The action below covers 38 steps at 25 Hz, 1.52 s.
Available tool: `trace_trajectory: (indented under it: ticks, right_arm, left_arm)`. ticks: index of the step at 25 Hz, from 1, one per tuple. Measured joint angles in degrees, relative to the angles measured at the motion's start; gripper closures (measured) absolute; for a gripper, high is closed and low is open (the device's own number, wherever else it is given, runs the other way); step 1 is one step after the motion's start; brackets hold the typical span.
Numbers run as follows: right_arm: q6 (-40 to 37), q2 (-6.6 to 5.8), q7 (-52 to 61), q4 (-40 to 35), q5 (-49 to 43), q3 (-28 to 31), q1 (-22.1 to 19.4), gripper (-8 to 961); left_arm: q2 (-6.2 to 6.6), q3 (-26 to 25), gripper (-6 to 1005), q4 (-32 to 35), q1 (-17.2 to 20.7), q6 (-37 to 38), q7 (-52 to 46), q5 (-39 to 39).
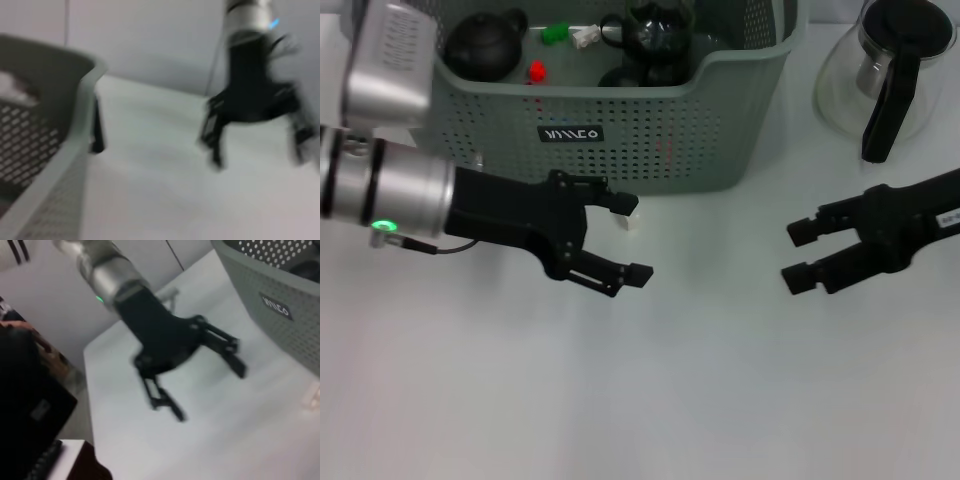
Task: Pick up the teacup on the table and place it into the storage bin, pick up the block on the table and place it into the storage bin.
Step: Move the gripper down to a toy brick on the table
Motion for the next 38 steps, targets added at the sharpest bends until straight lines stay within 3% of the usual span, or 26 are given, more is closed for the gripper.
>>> trace_trajectory:
  ticks: [7, 16, 27, 38]
  right_arm:
    - [-4.1, 0.57, 0.8, -5.0, -0.4, 3.9, -2.7, 11]
    - [-3.7, 1.45, 0.1, -5.6, -0.5, 4.9, -3.5, 12]
    - [-3.8, 3.4, -1.6, -5.8, -0.7, 4.8, -3.1, 12]
    - [-3.9, 3.24, -1.5, -5.9, -3.3, 4.7, -1.5, 12]
  left_arm:
    - [-1.71, 3.0, 52, -0.4, -0.2, -5.8, 1.2, 0.7]
    - [-3.77, 5.5, 51, -0.7, 0.2, -12.0, 4.9, 0.8]
    - [-3.98, 7.2, 51, -2.9, 0.6, -18.4, 5.0, 0.4]
    - [-3.97, 8.7, 52, -3.0, 0.8, -21.0, 5.1, 0.3]
